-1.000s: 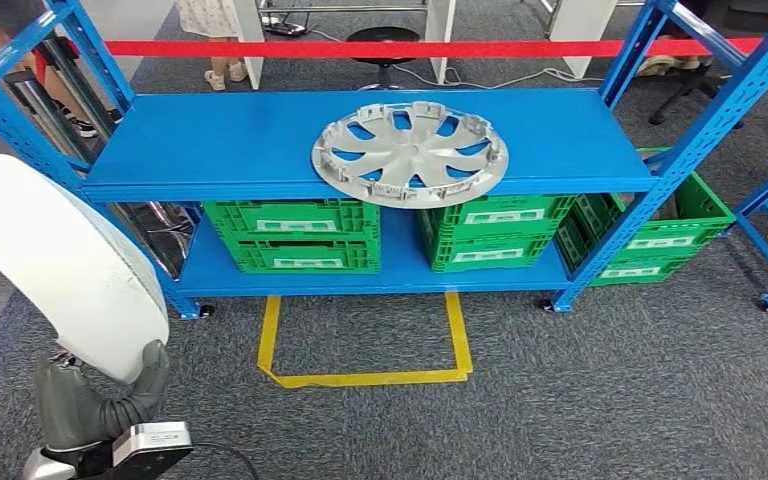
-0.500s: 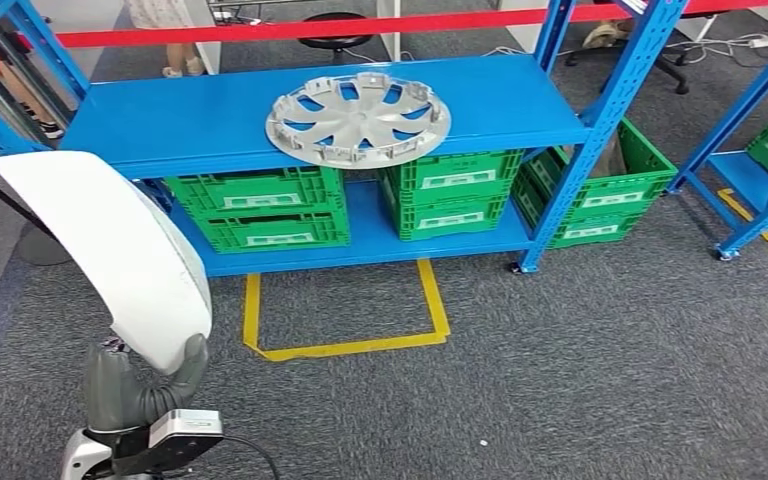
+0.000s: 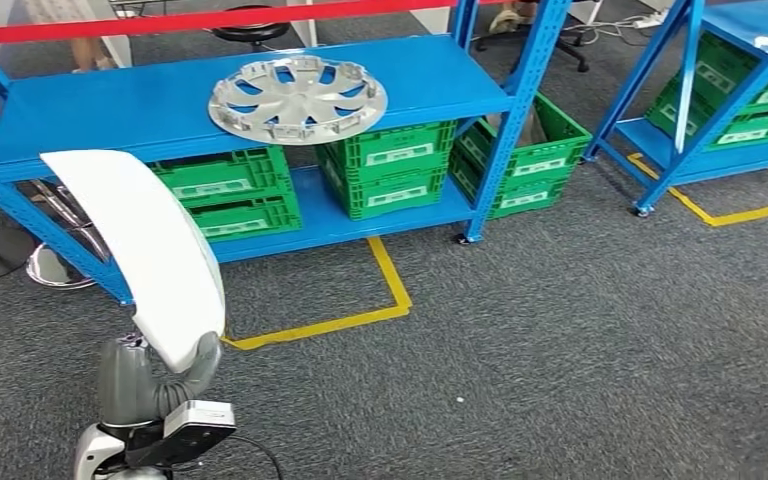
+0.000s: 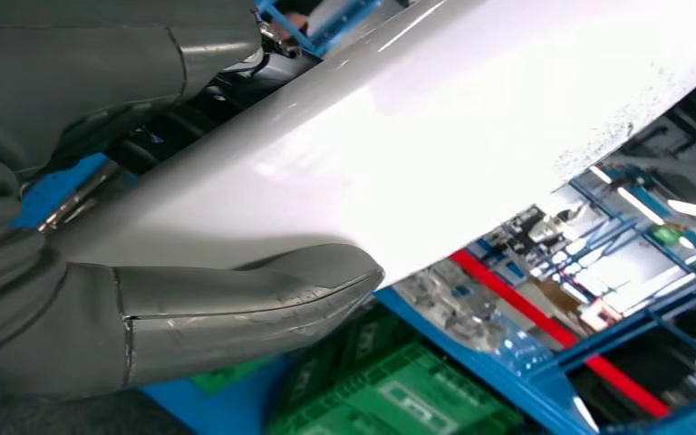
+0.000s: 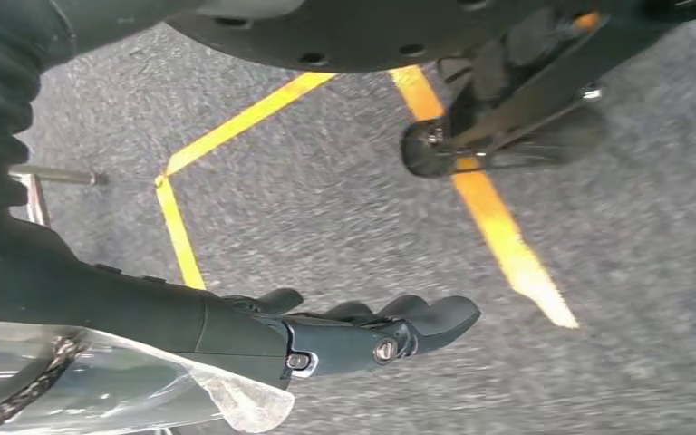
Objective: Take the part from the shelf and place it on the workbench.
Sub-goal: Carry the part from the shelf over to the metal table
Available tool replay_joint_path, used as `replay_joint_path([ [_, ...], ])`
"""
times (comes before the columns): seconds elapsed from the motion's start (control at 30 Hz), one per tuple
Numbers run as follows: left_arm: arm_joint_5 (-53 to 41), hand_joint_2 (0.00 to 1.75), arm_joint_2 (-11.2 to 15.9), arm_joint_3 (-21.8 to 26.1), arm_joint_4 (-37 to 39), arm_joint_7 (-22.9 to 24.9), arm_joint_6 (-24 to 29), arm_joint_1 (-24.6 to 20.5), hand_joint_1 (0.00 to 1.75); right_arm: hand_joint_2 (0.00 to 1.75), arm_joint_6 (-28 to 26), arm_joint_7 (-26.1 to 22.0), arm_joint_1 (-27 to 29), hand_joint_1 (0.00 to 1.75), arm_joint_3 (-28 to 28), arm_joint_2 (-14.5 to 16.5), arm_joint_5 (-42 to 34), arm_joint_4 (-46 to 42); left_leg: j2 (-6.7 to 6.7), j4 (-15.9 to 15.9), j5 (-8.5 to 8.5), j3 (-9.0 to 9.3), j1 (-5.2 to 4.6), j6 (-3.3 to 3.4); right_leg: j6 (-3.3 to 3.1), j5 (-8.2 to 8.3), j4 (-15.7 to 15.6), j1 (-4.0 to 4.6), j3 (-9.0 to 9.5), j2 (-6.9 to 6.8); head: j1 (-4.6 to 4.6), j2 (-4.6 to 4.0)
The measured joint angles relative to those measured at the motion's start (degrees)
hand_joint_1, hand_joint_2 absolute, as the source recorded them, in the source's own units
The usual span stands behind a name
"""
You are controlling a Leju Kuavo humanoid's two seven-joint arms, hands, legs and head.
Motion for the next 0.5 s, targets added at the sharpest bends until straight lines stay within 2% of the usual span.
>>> replay_joint_path([
  [0.03, 0.1, 1.75, 0.0, 0.0, 0.1, 0.3, -0.3, -0.1, 1.75, 1.75, -0.1, -0.2, -0.1, 0.00, 0.0, 0.0, -0.2, 0.0, 0.53, 0.3, 0.35, -0.61, -0.13, -0.14, -0.26, 0.72, -4.1, 0.16, 3.32, -1.19, -0.01, 0.00],
  [0.07, 0.2, 1.75, 0.0, 0.0, 0.2, 0.4, -0.7, -0.3, 1.75, 1.75, -0.3, -0.4, -0.2, 0.00, 0.0, 0.0, -0.4, 0.0, 1.08, 0.6, 0.65, -1.09, -0.24, -0.36, -0.53, 0.63, -8.6, 0.43, 6.64, -2.43, -0.02, 0.00],
  [0.1, 0.3, 1.75, 0.0, 0.0, 0.3, 0.5, -1.1, -0.4, 1.75, 1.75, -0.5, -0.6, -0.4, 0.00, 0.0, 0.0, -0.7, 0.0, 1.65, 0.8, 1.01, -1.42, -0.30, -0.63, -0.76, 0.04, -12.1, 0.69, 8.96, -3.37, 0.01, 0.00],
  [0.13, 0.4, 1.75, 0.0, -0.1, 0.4, 0.5, -1.6, -0.6, 1.75, 1.75, -0.8, -1.0, -0.6, 0.00, 0.0, 0.0, -1.0, 0.0, 2.30, 0.9, 1.39, -1.68, -0.31, -0.95, -1.01, -0.63, -14.7, 0.96, 10.33, -3.92, 0.02, 0.00],
  [0.2, 0.3, 1.75, 0.0, -0.3, 0.6, 0.4, -2.3, -1.1, 1.75, 1.75, -1.1, -1.7, -0.6, 0.00, 0.0, 0.0, -1.6, 0.0, 3.32, 0.8, 2.05, -1.95, -0.20, -1.61, -1.72, -0.39, -15.9, 1.01, 9.87, -2.94, 0.08, 0.00],
  [0.23, 0.2, 1.75, 0.0, -0.4, 0.6, 0.4, -2.6, -1.3, 1.75, 1.75, -1.2, -2.0, -0.6, 0.00, 0.0, 0.0, -1.9, 0.0, 2.69, 1.0, 1.77, -2.10, -0.07, -2.01, -2.16, 0.05, -16.0, 0.89, 9.43, -2.41, 0.02, 0.00],
  [0.27, 0.1, 1.75, 0.0, -0.5, 0.6, 0.3, -2.9, -1.5, 1.75, 1.75, -1.2, -2.3, -0.6, 0.00, 0.0, 0.1, -2.2, 0.0, 1.28, 1.8, 0.77, -2.37, 0.08, -2.42, -2.64, 0.54, -16.1, 0.70, 9.19, -1.93, -0.02, 0.00],
  [0.33, 0.2, 1.75, 0.0, -0.6, 0.6, 0.3, -3.5, -1.7, 1.75, 1.75, -1.5, -2.6, -0.7, 0.00, 0.1, 0.1, -2.6, 0.0, -2.51, 7.0, -3.73, -3.78, 0.50, -3.16, -3.27, 1.46, -16.1, 0.50, 8.67, -0.97, -0.17, 0.00],
  [0.37, 0.5, 1.75, 0.1, -0.6, 0.7, 0.2, -3.9, -1.7, 1.75, 1.75, -1.9, -2.7, -0.8, 0.00, 0.1, 0.1, -2.8, 0.0, -3.56, 10.8, -6.22, -4.72, 0.64, -3.39, -3.46, 1.87, -16.0, 0.49, 8.32, -0.36, -0.20, 0.00],
  [0.4, 1.0, 1.75, 0.1, -0.6, 0.7, -0.1, -4.2, -1.6, 1.75, 1.75, -2.4, -2.7, -0.9, 0.00, 0.3, 0.1, -3.0, 0.0, -3.99, 14.2, -8.03, -5.48, 0.72, -3.55, -3.52, 2.23, -15.8, 0.51, 7.87, 0.28, -0.23, 0.00],
  [0.43, 1.6, 1.75, 0.1, -0.7, 0.7, -0.4, -4.6, -1.6, 1.75, 1.75, -3.0, -2.7, -1.0, 0.00, 0.5, 0.1, -3.3, 0.0, -4.06, 16.2, -8.61, -5.61, 0.76, -3.65, -3.51, 2.49, -15.6, 0.51, 7.35, 0.96, -0.24, 0.01],
  [0.47, 2.3, 1.75, 0.2, -0.7, 0.7, -0.8, -4.9, -1.5, 1.75, 1.75, -3.6, -2.8, -1.0, 0.00, 0.7, 0.2, -3.6, 0.0, -4.08, 16.1, -7.98, -4.88, 0.83, -3.69, -3.44, 2.66, -15.2, 0.50, 6.84, 1.67, -0.24, 0.01],
  [0.5, 2.8, 1.75, 0.2, -0.8, 0.7, -1.1, -5.1, -1.5, 1.75, 1.75, -4.1, -2.8, -1.0, 0.00, 0.9, 0.2, -3.9, 0.0, -4.20, 13.9, -6.41, -3.26, 0.94, -3.68, -3.37, 2.72, -14.8, 0.46, 6.44, 2.34, -0.25, 0.01],
])
